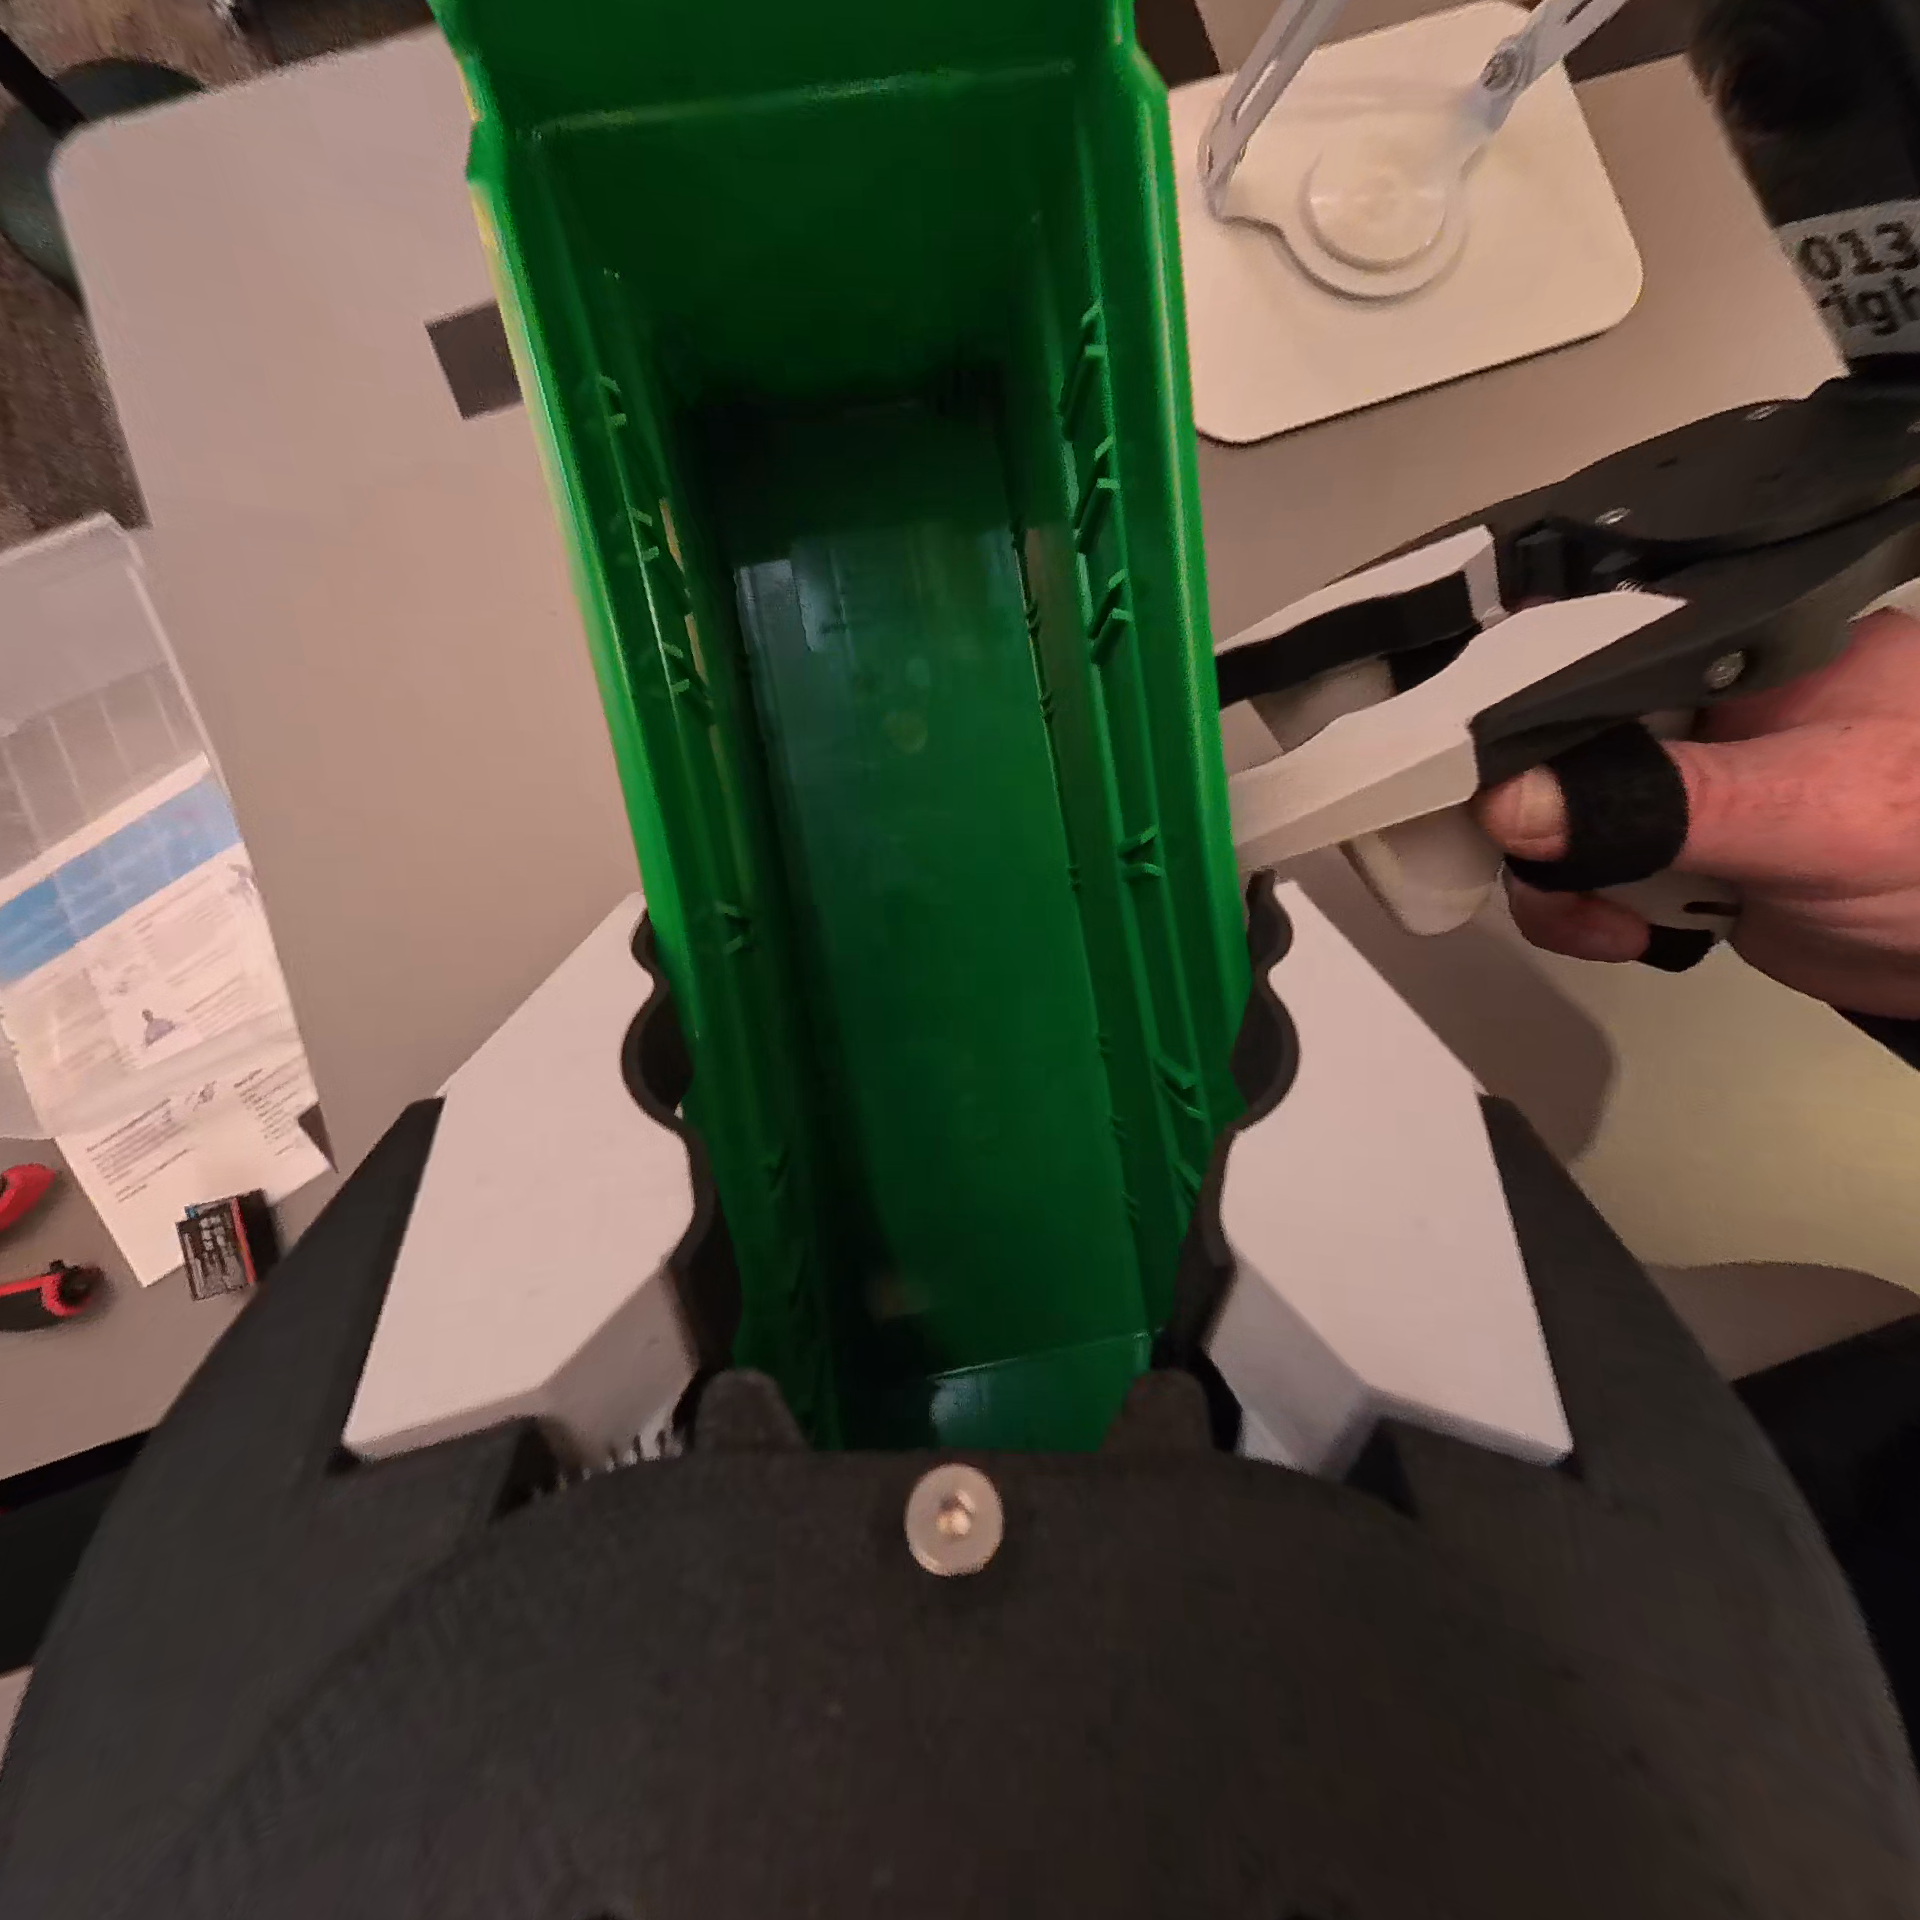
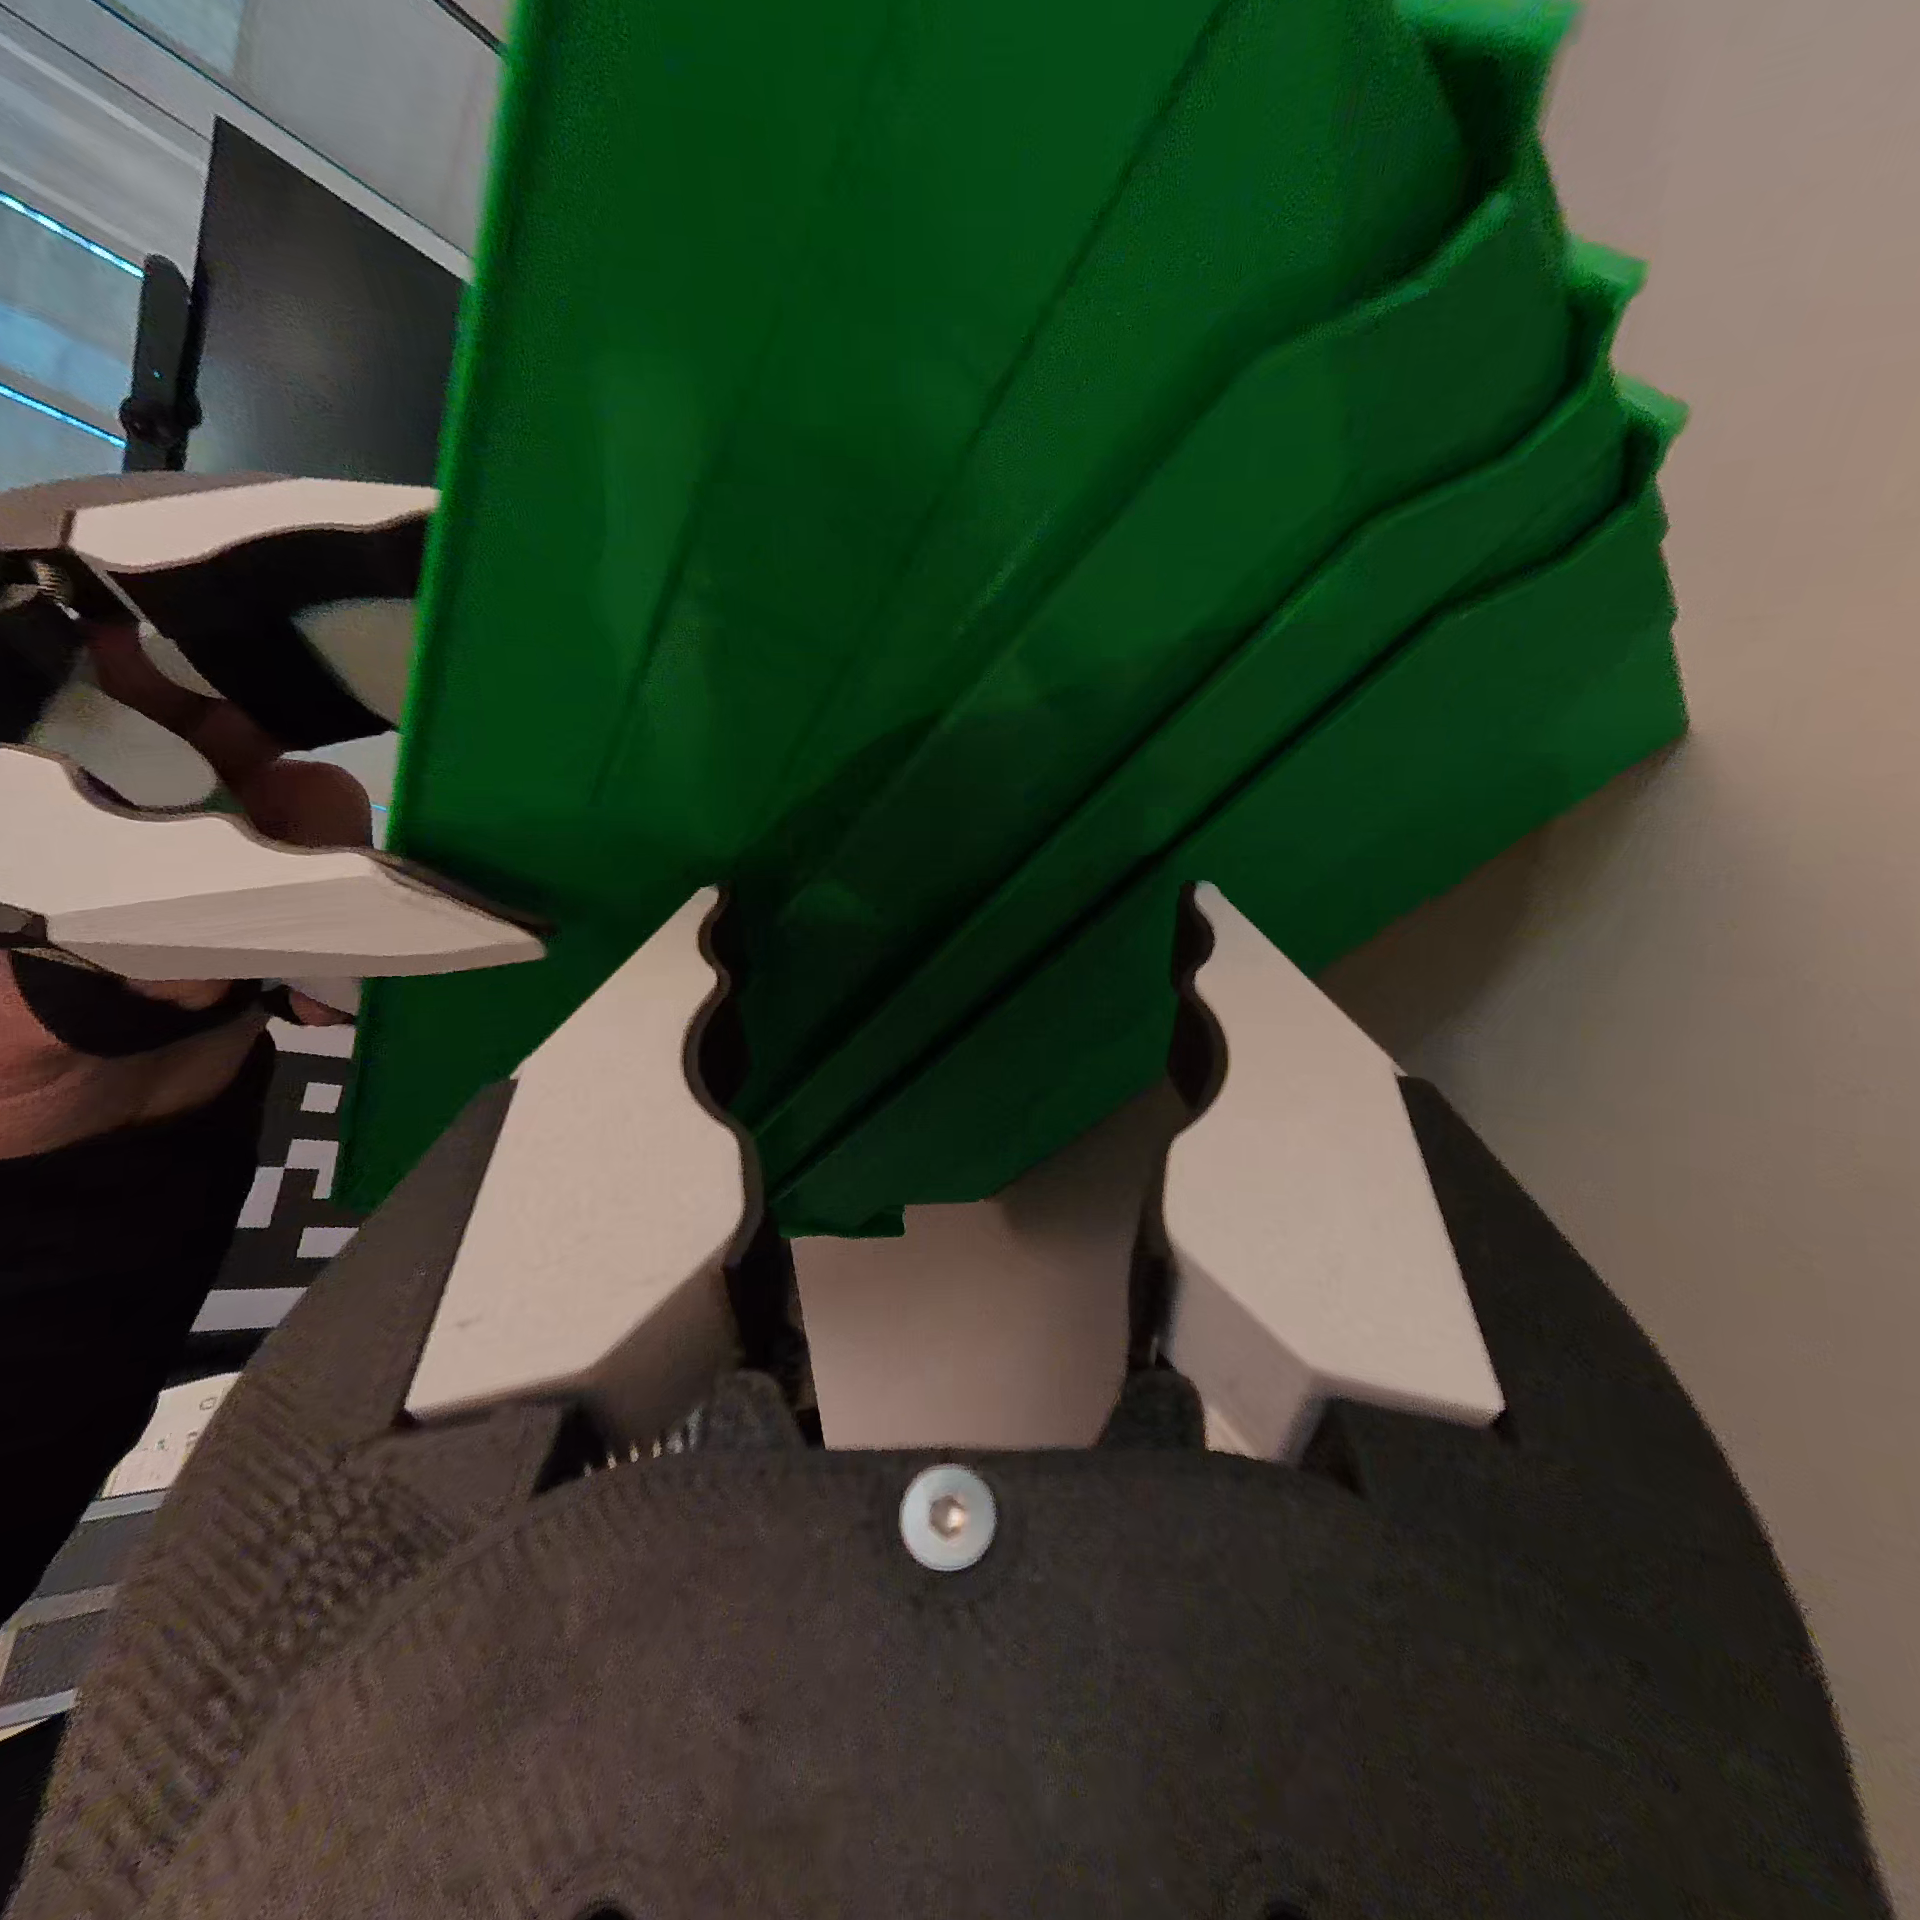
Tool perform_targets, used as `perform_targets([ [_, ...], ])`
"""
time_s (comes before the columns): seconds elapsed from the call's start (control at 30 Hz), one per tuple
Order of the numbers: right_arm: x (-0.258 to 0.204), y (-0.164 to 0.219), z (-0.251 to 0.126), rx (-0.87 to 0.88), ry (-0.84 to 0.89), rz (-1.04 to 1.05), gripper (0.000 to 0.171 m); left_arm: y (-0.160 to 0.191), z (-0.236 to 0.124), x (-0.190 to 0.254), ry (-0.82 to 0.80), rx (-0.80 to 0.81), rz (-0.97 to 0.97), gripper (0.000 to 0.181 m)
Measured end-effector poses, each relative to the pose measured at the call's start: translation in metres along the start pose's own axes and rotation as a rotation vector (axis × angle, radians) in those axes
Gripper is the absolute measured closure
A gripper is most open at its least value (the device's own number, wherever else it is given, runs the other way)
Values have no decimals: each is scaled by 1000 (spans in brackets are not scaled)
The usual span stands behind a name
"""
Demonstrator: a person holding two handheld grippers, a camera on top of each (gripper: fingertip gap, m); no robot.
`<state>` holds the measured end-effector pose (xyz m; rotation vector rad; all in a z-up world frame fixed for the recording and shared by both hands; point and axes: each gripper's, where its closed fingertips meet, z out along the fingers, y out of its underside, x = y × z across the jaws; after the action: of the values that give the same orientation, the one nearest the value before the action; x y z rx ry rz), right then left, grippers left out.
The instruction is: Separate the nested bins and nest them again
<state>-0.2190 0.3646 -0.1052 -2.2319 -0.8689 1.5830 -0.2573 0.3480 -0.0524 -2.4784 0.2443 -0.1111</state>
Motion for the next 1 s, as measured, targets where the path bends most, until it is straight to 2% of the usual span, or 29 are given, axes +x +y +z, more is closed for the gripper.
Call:
perform_targets([
  [0.03,-1,-1,1,-1,-2,0,90,-3,-3,-1,-7,7,2,76],
  [0.2,-3,-1,-9,16,-14,7,90,-14,-19,1,-8,10,26,78],
  [0.37,-3,-4,-47,80,-21,16,90,-57,-61,14,3,108,26,79],
  [0.47,-1,-3,-81,117,-4,19,90,-94,-83,53,82,185,38,78],
  [0.53,6,-3,-108,156,34,12,93,-109,-82,92,174,214,43,78],
  [0.63,33,1,-156,215,141,12,94,-104,-47,147,267,183,49,77],
  [0.7,58,15,-184,212,212,41,94,-82,-10,177,307,127,49,77],
  [0.77,86,35,-209,187,304,63,102,-58,24,194,316,82,22,75],
  [0.87,120,69,-236,145,395,137,102,-23,63,197,304,12,-26,75],
  [1.0,124,88,-246,156,389,150,100,16,102,185,266,-67,-106,74],
])
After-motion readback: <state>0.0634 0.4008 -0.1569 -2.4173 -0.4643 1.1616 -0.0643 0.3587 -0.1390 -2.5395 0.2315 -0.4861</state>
